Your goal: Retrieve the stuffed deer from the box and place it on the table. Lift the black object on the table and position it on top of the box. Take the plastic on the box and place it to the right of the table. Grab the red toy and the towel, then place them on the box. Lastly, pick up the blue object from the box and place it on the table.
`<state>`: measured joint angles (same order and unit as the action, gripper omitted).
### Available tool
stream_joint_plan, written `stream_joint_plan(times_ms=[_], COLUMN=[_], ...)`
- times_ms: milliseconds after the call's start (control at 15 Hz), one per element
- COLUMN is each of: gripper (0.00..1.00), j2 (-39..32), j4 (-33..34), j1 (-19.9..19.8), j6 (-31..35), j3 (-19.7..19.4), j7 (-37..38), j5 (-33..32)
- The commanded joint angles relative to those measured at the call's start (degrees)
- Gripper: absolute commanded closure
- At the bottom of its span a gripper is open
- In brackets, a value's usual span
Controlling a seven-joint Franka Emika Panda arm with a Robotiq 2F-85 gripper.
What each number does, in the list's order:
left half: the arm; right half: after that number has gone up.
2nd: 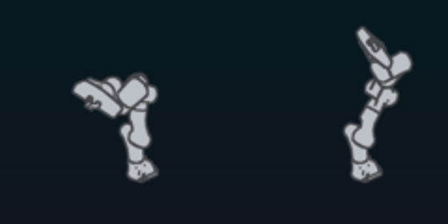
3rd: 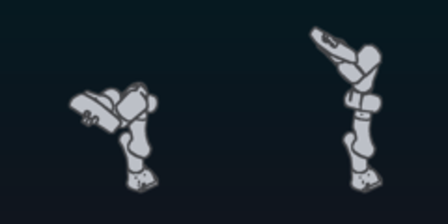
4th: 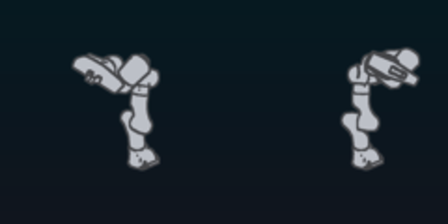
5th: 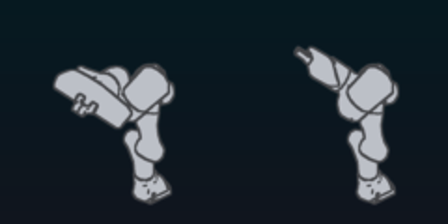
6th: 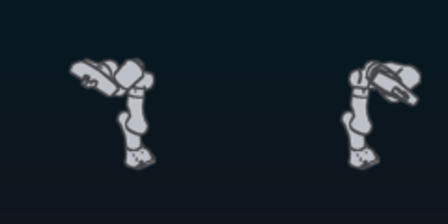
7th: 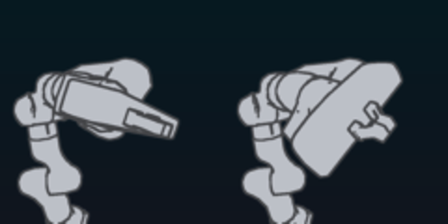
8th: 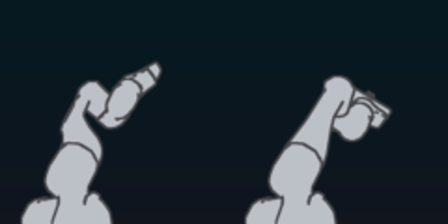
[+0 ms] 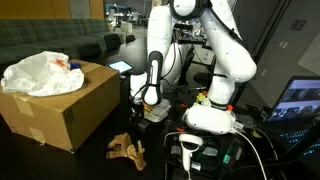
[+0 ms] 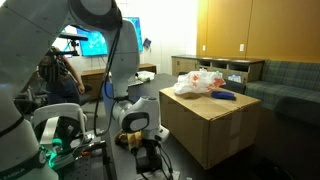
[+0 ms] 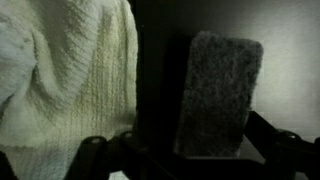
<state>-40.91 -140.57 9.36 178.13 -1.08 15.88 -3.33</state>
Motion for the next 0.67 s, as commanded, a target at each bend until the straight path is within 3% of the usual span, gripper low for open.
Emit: stream_joint_plan(times_ms=[0,133,333,600], gripper=[0.0,0.0,0.34,0.63], j2=[-2.5,-3.1,-2.4,-0.9], j4=[1.3,2.2,2.5,2.1], j1=[-5.4,-7.1,-7.5,-6.8], j6=[3.0,2.1,1.0,-0.2], j3=[3.3,4.1,4.1,4.0], j7=[-6.0,-7.9,-9.5,-10.6], j5=[2.1,1.8,1.7,1.5])
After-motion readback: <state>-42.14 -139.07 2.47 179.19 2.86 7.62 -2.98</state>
